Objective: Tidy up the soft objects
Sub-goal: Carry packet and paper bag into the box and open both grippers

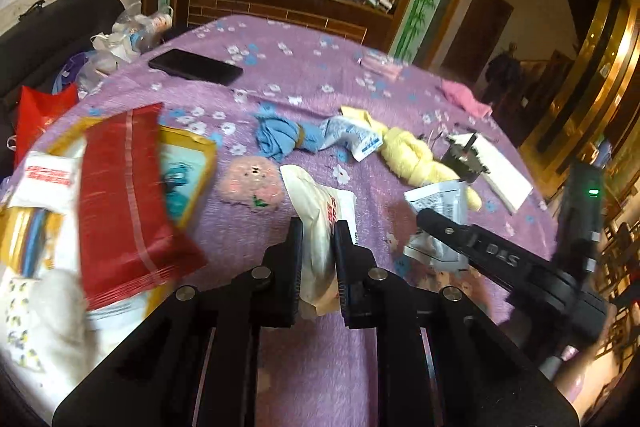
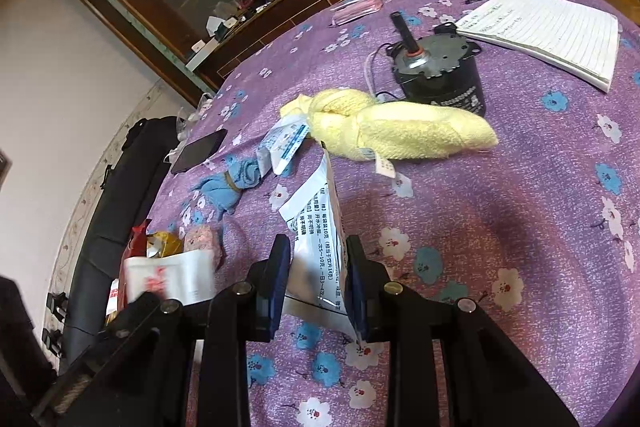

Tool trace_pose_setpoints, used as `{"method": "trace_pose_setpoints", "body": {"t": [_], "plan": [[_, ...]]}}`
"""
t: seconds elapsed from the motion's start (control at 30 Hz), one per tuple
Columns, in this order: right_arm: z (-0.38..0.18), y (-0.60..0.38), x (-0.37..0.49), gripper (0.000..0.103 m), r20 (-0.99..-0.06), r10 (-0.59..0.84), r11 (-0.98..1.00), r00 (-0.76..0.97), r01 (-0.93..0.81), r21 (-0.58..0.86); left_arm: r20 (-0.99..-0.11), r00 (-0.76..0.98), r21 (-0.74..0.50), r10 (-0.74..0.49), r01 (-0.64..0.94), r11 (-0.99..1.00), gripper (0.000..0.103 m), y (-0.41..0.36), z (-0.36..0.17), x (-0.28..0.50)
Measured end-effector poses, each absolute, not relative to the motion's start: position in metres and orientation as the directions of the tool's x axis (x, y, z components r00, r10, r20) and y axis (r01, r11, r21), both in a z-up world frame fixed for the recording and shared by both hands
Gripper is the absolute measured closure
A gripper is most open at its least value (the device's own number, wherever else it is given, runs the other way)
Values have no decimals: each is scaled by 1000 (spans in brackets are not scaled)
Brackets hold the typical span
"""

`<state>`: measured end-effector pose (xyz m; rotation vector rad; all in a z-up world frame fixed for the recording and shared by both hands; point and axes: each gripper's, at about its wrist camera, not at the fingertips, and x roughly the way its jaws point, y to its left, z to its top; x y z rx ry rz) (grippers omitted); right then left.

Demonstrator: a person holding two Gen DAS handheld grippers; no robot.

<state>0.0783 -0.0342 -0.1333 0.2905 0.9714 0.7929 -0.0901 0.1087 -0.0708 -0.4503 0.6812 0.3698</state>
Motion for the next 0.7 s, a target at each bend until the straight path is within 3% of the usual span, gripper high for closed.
{"method": "trace_pose_setpoints", "body": {"t": [0.7], "plan": [[-97,6,10,76,-464,867,428,183,-751,503,-618,707,-211,343,-570,794,89,150,-36,-205]]}}
